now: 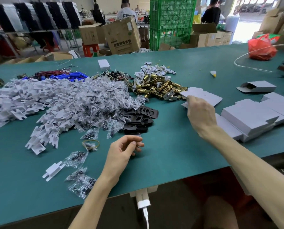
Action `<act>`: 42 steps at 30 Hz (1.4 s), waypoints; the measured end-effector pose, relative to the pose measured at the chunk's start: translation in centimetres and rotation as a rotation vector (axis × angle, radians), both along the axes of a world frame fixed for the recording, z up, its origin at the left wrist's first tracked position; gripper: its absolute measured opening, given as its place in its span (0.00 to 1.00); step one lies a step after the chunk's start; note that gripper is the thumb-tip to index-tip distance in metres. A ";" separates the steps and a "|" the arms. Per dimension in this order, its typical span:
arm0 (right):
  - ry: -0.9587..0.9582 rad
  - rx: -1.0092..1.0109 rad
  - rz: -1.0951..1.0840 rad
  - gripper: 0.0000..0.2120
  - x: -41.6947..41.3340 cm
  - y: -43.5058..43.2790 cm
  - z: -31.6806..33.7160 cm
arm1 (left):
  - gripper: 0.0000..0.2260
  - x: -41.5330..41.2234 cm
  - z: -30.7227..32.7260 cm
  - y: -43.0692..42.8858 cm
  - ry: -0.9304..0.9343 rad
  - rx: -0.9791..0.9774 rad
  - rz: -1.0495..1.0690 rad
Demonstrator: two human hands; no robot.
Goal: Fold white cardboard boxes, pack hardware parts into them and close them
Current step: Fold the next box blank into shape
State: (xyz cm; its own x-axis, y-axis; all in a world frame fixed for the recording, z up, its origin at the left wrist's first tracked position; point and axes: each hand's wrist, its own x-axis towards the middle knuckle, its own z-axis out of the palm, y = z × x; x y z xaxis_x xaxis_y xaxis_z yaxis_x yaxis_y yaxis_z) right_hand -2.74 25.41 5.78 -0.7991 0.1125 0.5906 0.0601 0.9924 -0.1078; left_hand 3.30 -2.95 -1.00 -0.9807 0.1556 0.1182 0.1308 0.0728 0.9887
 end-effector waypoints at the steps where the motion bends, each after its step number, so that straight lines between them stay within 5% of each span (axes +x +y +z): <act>1: 0.162 0.000 0.147 0.13 1.5 -1.3 0.2 | 0.10 0.0 0.1 -0.1 -0.002 0.027 0.010; 3: 0.389 0.059 0.493 0.16 5.4 -5.0 -0.5 | 0.13 0.0 0.5 0.0 -0.017 0.124 0.032; 5: 0.370 0.101 0.750 0.15 8.8 -8.7 -2.4 | 0.21 0.2 1.1 0.1 -0.072 0.235 0.062; 11: 0.205 0.002 0.954 0.17 9.5 -12.6 -4.5 | 0.29 0.6 1.3 -0.6 -0.184 0.476 0.122; 18: 0.181 -0.140 1.005 0.14 8.7 -12.8 -5.7 | 0.40 0.2 1.1 -0.9 -0.314 0.670 -0.112; 22: 0.145 -0.265 0.987 0.13 8.4 -12.8 -5.7 | 0.40 -0.6 2.0 -1.4 -0.425 0.862 -0.090; 26: 0.052 -0.343 0.937 0.16 8.2 -12.6 -5.5 | 0.42 -2.8 3.1 -0.7 -0.401 0.828 -0.068; 31: -0.023 -0.820 0.790 0.19 7.4 -11.7 -5.1 | 0.44 -4.5 3.1 0.6 -0.339 0.741 -0.028; 36: -0.322 -1.413 0.670 0.29 5.8 -10.5 -5.3 | 0.53 -3.8 2.2 1.2 -0.340 0.677 -0.124; 42: -0.456 -1.339 0.730 0.31 5.6 -10.6 -5.6 | 0.58 -3.4 2.4 0.9 -0.307 0.747 -0.255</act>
